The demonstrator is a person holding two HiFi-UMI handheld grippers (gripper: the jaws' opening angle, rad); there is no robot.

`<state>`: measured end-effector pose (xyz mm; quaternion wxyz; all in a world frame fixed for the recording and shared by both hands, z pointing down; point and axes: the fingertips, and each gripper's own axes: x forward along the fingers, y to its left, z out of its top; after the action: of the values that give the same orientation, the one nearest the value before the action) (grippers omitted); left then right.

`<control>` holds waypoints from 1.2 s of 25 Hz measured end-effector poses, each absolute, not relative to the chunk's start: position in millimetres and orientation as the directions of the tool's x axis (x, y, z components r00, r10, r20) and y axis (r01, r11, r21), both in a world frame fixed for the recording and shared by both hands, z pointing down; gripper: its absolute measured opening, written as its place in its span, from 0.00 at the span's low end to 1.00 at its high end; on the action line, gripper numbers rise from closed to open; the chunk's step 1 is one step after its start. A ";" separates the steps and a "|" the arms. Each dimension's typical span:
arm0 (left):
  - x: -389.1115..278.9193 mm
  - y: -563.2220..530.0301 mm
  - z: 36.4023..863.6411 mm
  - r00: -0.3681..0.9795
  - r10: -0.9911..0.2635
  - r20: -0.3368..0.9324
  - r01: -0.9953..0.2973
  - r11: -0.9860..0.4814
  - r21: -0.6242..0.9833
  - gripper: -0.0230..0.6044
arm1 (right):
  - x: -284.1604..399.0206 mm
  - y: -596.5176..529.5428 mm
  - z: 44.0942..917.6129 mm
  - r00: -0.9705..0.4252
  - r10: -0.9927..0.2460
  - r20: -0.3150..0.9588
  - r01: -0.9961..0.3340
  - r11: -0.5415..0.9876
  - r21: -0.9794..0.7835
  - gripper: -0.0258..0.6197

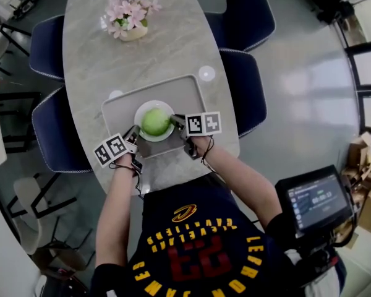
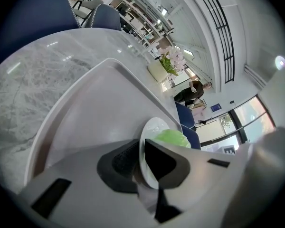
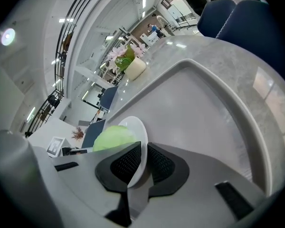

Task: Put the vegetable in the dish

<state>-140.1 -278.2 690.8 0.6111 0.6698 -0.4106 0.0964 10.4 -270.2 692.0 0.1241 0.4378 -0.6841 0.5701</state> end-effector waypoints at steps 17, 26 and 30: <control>-148.5 -274.0 680.3 0.594 -0.504 0.627 -0.695 0.071 0.715 0.09 | 39.5 -283.0 679.6 -0.478 -0.525 0.704 -0.843 0.049 -0.535 0.10; -128.9 -252.7 618.6 0.666 -0.559 0.494 -0.626 -0.058 0.778 0.08 | 35.8 -251.6 644.0 -0.575 -0.598 0.558 -0.721 0.048 -0.691 0.09; -117.3 -232.7 586.5 0.713 -0.566 0.414 -0.544 -0.074 0.836 0.08 | 24.1 -237.9 609.4 -0.636 -0.616 0.465 -0.655 0.111 -0.748 0.05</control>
<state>-117.3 -232.7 586.5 0.5654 0.7326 -0.3788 -0.0099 24.1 -237.9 609.4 0.0190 0.4263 -0.7452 0.5124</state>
